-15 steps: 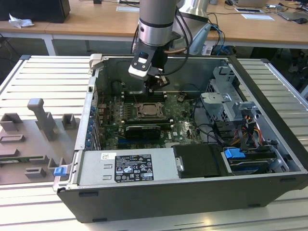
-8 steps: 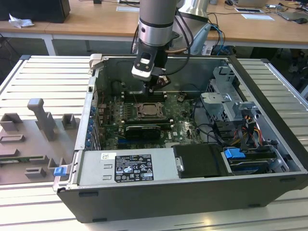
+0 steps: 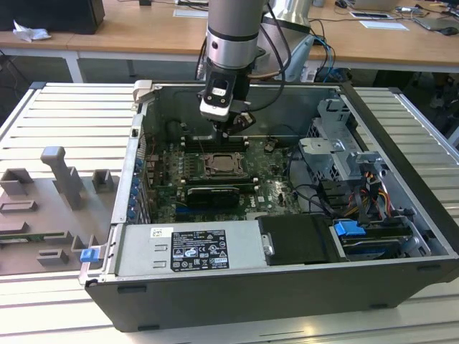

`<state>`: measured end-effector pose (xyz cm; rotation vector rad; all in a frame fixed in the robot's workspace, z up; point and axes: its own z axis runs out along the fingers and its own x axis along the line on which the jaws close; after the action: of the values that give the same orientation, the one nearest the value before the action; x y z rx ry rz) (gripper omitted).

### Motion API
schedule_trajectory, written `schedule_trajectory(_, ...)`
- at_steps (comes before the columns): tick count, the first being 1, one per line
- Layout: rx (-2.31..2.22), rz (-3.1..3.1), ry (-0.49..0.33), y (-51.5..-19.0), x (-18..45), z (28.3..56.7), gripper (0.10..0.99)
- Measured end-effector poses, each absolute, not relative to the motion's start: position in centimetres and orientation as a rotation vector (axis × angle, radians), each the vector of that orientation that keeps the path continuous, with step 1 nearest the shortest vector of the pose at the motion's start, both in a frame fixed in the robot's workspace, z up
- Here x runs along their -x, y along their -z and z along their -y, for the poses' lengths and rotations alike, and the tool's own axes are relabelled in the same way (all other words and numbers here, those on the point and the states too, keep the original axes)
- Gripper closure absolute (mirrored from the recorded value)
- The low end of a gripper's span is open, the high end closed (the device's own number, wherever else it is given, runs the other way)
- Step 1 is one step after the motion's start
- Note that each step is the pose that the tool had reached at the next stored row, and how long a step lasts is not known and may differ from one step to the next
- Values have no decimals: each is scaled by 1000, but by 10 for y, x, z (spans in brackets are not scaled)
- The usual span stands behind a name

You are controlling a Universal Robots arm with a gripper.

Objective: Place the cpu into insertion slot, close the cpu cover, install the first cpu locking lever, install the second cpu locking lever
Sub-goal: 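Install the first cpu locking lever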

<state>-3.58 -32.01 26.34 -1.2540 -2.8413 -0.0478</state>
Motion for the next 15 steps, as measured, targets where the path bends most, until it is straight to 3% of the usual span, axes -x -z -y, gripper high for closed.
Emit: schedule_trajectory(15, 967, 2948, 42, -263, 36, 320, 980)
